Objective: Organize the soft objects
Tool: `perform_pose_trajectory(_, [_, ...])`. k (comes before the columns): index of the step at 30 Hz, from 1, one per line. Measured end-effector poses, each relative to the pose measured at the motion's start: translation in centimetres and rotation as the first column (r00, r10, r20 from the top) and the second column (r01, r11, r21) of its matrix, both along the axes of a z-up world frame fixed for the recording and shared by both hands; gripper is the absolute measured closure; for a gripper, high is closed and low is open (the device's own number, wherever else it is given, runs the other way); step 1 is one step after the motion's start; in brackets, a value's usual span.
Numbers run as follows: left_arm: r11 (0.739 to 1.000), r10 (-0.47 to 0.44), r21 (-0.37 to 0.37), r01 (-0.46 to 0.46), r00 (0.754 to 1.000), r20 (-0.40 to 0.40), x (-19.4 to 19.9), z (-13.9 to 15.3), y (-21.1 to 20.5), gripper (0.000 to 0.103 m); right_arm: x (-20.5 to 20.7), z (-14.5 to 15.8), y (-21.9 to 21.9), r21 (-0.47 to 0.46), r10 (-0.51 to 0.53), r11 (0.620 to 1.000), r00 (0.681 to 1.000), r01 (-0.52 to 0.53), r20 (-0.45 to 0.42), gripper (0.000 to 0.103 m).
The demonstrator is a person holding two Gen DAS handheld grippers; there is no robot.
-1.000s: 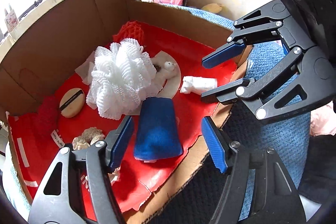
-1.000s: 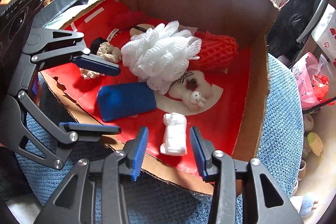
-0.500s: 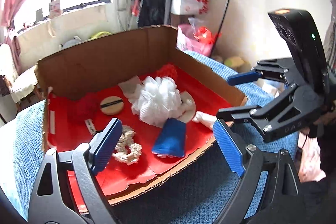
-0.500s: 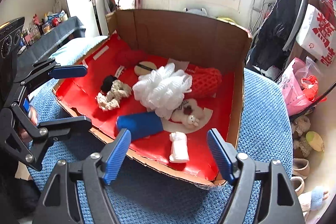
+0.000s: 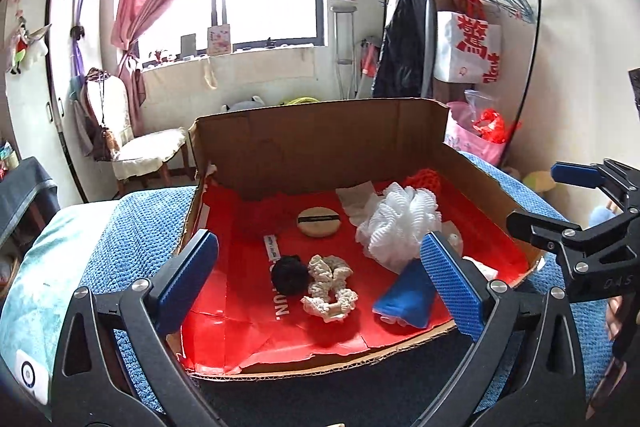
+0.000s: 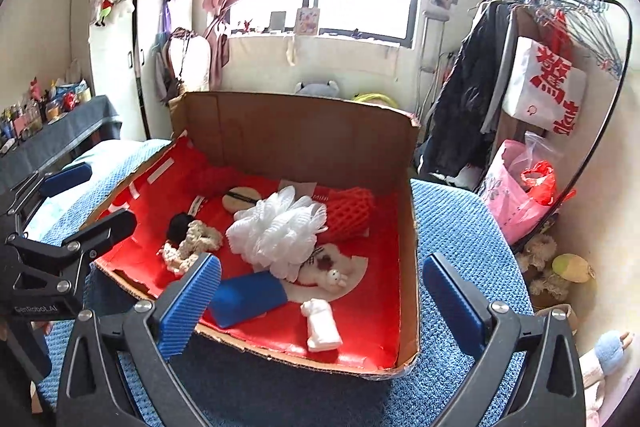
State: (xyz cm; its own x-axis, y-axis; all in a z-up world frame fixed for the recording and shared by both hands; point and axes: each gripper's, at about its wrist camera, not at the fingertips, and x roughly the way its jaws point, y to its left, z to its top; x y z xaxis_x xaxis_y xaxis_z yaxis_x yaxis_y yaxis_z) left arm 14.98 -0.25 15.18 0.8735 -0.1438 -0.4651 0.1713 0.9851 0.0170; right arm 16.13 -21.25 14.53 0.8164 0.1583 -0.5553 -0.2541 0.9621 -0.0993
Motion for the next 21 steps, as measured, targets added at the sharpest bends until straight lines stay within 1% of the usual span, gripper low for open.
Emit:
perform_pose_trajectory(3, [0.999, 0.038, 0.004, -0.038, 0.999, 0.023, 0.5, -0.9, 0.0, 0.000, 0.3, -0.8, -0.1, 0.045, -0.035, 0.998, 0.999, 0.034, 0.041, 0.000])
perform_pose_trajectory(5, [0.999, 0.052, 0.007, -0.052, 0.998, 0.021, 1.0, -1.8, 0.0, 0.000, 0.6, -1.6, -0.1, 0.068, -0.051, 0.997, 0.997, 0.047, 0.057, 0.000])
perform_pose_trajectory(7, [0.998, 0.065, 0.011, -0.066, 0.998, 0.025, 1.5, -2.6, -0.1, 0.000, 1.1, -2.5, 0.0, 0.070, -0.057, 0.996, 0.996, 0.053, 0.063, 0.000])
perform_pose_trajectory(10, [0.996, 0.088, 0.004, -0.089, 0.996, 0.025, 2.2, -3.5, 0.1, 0.000, 1.7, -3.6, -0.2, 0.073, -0.099, 0.993, 0.992, 0.094, 0.077, 0.000])
perform_pose_trajectory(13, [0.994, 0.111, -0.013, -0.111, 0.994, 0.017, 2.7, -4.2, 0.5, 0.000, 2.4, -4.5, -0.5, 0.094, -0.105, 0.991, 0.993, 0.100, 0.061, 0.000])
perform_pose_trajectory(16, [0.993, 0.115, -0.016, -0.115, 0.993, 0.004, 3.0, -4.5, 0.6, 0.000, 2.8, -5.2, -0.7, 0.092, -0.119, 0.989, 0.991, 0.114, 0.056, 0.000])
perform_pose_trajectory(21, [0.993, 0.116, 0.019, -0.116, 0.993, 0.011, 3.1, -5.1, 0.1, 0.000, 3.2, -5.9, -0.8, 0.092, -0.125, 0.988, 0.991, 0.120, 0.045, 0.000])
